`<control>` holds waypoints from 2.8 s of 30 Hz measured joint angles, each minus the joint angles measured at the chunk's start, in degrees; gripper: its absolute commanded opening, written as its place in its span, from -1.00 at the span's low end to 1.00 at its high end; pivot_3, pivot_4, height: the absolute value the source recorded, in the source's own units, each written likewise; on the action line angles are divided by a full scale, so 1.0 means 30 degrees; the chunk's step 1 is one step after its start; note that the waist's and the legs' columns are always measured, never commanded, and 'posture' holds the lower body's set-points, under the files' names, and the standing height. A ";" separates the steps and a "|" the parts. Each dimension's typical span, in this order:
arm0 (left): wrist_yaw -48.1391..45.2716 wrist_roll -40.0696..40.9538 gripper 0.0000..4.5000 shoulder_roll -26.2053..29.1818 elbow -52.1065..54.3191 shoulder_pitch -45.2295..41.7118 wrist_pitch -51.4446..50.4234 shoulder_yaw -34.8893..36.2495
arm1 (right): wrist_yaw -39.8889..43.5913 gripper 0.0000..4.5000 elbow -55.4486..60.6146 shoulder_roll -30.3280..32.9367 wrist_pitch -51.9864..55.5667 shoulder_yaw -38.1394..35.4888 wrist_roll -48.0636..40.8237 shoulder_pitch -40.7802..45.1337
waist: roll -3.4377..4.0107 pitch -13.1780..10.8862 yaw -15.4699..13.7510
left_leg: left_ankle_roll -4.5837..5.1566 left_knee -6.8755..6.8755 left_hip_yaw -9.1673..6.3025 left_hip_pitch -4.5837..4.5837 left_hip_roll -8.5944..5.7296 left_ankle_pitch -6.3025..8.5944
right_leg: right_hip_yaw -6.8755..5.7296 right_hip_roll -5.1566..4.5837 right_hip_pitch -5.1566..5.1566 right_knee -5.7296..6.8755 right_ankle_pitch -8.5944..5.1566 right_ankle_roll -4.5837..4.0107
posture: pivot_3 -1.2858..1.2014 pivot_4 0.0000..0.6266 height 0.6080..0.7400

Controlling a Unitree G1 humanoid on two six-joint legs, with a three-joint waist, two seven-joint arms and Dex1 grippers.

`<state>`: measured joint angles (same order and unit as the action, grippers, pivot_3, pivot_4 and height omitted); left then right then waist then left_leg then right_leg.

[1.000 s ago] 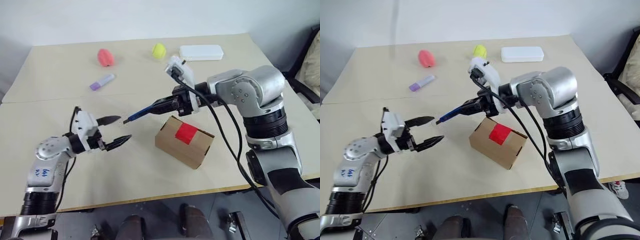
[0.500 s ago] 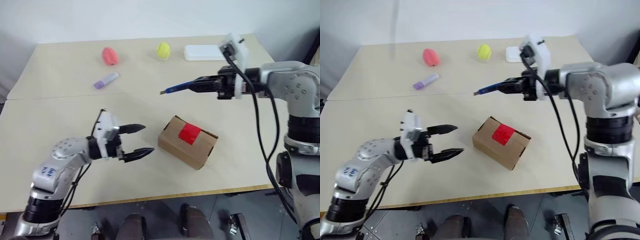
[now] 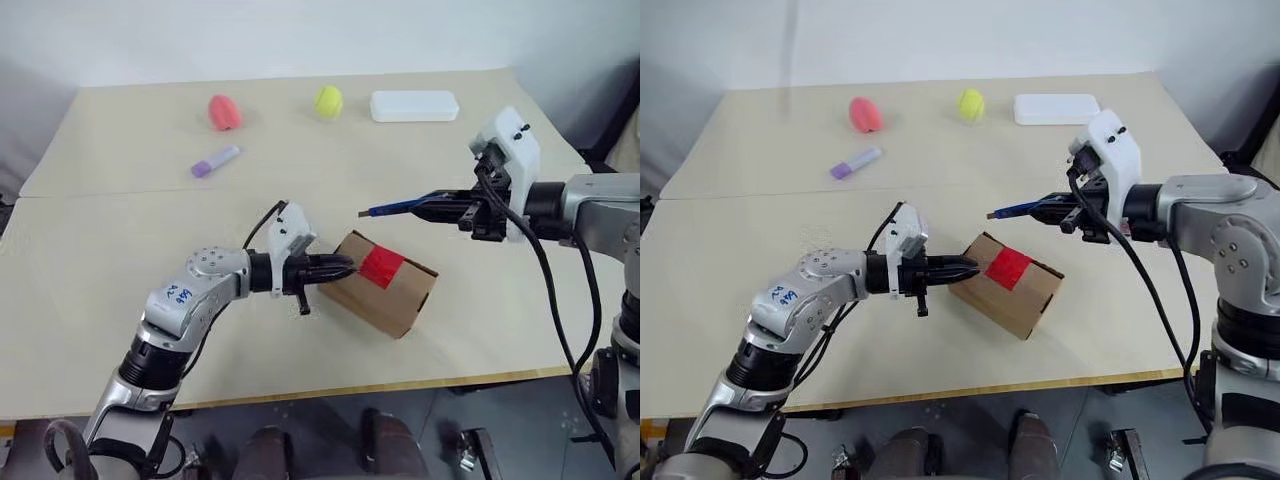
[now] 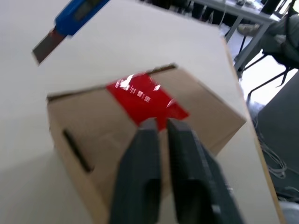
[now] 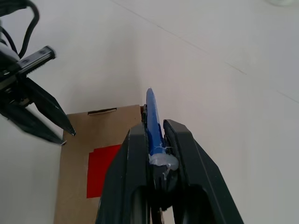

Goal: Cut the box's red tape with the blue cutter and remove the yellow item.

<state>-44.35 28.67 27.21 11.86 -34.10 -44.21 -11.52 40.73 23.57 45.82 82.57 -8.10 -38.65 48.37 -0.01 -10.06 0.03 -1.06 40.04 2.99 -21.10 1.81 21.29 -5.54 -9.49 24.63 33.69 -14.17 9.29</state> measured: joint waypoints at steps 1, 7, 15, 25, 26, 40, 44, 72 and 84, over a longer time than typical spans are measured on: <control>-0.0013 -0.0039 -1.00 0.0028 -0.0215 -0.0106 -0.0247 -0.0086 | -0.0070 -0.93 0.0088 0.0001 -0.0001 -0.0010 -0.0079 -0.0072 | 0.0000 0.0000 -0.0009 | 0.0000 0.0001 0.0001 -0.0004 -0.0001 0.0000 | -0.0001 0.0000 0.0000 -0.0006 0.0000 0.0000 | 0.03 -0.52 1.00; -0.0004 -0.0255 -1.00 -0.0137 -0.0532 -0.0676 -0.1619 -0.0457 | -0.0281 -0.93 0.0686 0.0352 -0.0320 0.0078 -0.0316 -0.1141 | -0.0008 -0.0004 -0.0191 | 0.0001 0.0001 -0.0006 -0.0009 -0.0004 0.0000 | -0.0006 0.0000 -0.0011 -0.0022 0.0000 0.0001 | 0.03 -0.52 1.00; 0.0038 -0.0539 -1.00 -0.0549 -0.0538 -0.1020 -0.2020 -0.0767 | -0.0630 -0.93 0.1227 0.1073 -0.0937 0.0295 -0.0277 -0.2717 | -0.0008 -0.0004 -0.0417 | 0.0002 0.0008 -0.0004 -0.0004 -0.0004 0.0000 | -0.0006 0.0000 -0.0012 -0.0020 0.0000 0.0000 | 0.03 -0.52 1.00; -0.0016 -0.0777 -1.00 -0.0796 -0.0974 -0.1709 -0.2680 -0.1096 | -0.0656 -0.93 0.1871 0.2197 -0.1231 0.0054 -0.0786 -0.3453 | -0.0010 -0.0004 -0.0523 | 0.0010 0.0025 -0.0006 -0.0006 -0.0007 -0.0003 | -0.0006 0.0000 -0.0028 -0.0027 0.0003 -0.0004 | 0.03 -0.52 1.00; -0.0007 -0.0786 -1.00 -0.0828 -0.1066 -0.1811 -0.2773 -0.1115 | -0.0572 -0.93 0.1874 0.2452 -0.1240 0.0058 -0.0836 -0.3457 | -0.0010 -0.0004 -0.0520 | 0.0011 0.0027 -0.0006 -0.0004 -0.0007 -0.0002 | -0.0006 0.0000 -0.0032 -0.0028 0.0003 -0.0004 | 0.03 -0.52 1.00; 0.0549 -0.1057 -1.00 -0.1426 -0.1666 -0.2823 -0.3996 -0.1435 | 0.0625 -0.93 0.2165 0.5117 -0.1687 0.0095 -0.1667 -0.3492 | -0.0011 -0.0004 -0.0557 | 0.0013 0.0040 -0.0009 0.0005 -0.0007 -0.0001 | -0.0004 0.0001 -0.0050 -0.0028 0.0004 -0.0006 | 0.03 -0.52 1.00; 0.0606 -0.1092 -1.00 -0.1542 -0.1937 -0.3081 -0.4054 -0.1548 | 0.0976 -0.93 0.2219 0.5806 -0.1678 0.0093 -0.2031 -0.3493 | -0.0013 -0.0003 -0.0576 | 0.0015 0.0054 -0.0010 0.0005 -0.0007 -0.0001 | -0.0004 0.0000 -0.0059 -0.0031 0.0007 -0.0010 | 0.03 -0.52 1.00; 0.2410 -0.1529 -1.00 -0.2445 -0.1589 -0.4678 -0.7356 -0.2549 | -0.3834 -0.93 0.2599 0.4453 0.3109 -0.1828 -0.6476 -0.2572 | -0.0057 0.0029 -0.0583 | 0.0024 0.0098 -0.0017 0.0019 -0.0006 -0.0006 | 0.0008 0.0000 -0.0087 -0.0012 0.0026 -0.0036 | 0.03 -0.52 1.00; 0.4042 -0.1899 -1.00 -0.3235 -0.1181 -0.6259 -0.9808 -0.4085 | -0.6306 -0.93 0.2193 0.7001 0.2938 -0.2072 -1.0599 -0.3044 | -0.0130 0.0079 -0.1072 | 0.0039 0.0098 -0.0021 0.0027 -0.0007 0.0003 | 0.0007 0.0000 -0.0113 -0.0045 0.0027 -0.0036 | 0.03 -0.52 1.00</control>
<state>-32.22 22.97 17.51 8.31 -52.88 -73.64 -23.78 21.81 30.15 66.82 91.38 -14.32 -70.44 39.24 -0.39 -9.82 -3.19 -0.94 40.33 2.93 -21.02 1.79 21.30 -5.52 -9.49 24.30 33.55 -14.09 9.18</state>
